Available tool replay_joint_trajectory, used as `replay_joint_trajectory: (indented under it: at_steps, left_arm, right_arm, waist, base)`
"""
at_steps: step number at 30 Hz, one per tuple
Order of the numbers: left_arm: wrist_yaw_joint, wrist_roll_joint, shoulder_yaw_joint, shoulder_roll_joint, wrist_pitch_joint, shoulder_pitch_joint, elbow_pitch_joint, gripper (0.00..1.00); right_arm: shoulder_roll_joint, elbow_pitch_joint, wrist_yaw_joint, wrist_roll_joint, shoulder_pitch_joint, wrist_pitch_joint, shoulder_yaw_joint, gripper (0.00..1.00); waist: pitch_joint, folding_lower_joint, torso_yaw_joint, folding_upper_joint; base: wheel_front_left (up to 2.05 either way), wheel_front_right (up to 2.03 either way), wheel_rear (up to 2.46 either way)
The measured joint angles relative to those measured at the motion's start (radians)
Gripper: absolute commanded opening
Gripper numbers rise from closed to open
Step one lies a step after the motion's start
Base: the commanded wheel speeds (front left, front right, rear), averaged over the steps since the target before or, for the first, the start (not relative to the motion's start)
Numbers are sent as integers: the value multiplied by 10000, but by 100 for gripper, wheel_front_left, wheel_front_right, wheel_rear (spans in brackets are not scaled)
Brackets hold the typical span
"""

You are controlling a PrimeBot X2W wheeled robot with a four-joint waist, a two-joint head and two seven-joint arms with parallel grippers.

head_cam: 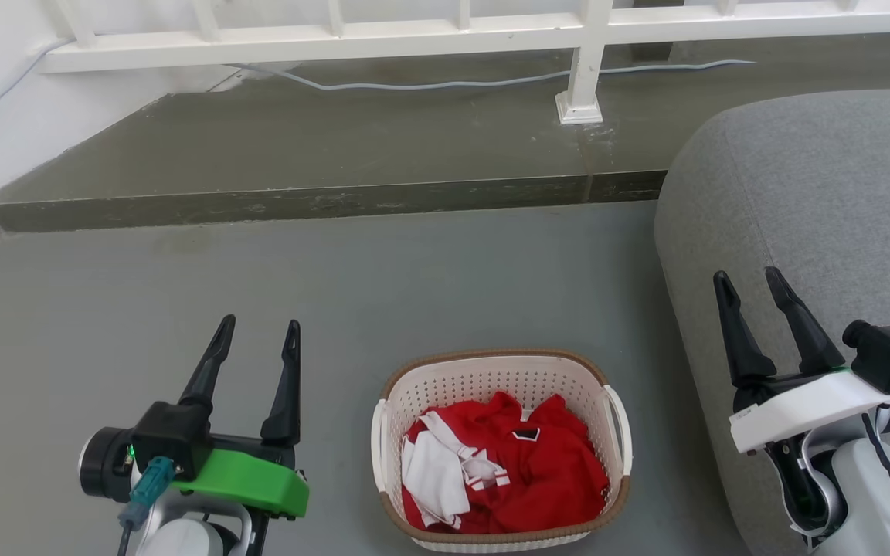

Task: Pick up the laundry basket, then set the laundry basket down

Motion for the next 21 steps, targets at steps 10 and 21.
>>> replay_joint_trajectory:
  at_steps: [10, 21]
  left_arm:
    - [4, -44, -29, 0, 0, -24, -58, 100]
    - [161, -217, -52, 0, 0, -27, -222, 100]
  right_arm:
    - [148, 67, 0, -155, -2, 0, -169, 100]
    - [236, 138, 0, -330, -4, 0, -209, 100]
  waist:
    - [9, 0, -11, 0]
    - [143, 0, -82, 0]
  base:
    - [0, 0, 0]
    - [0, 0, 0]
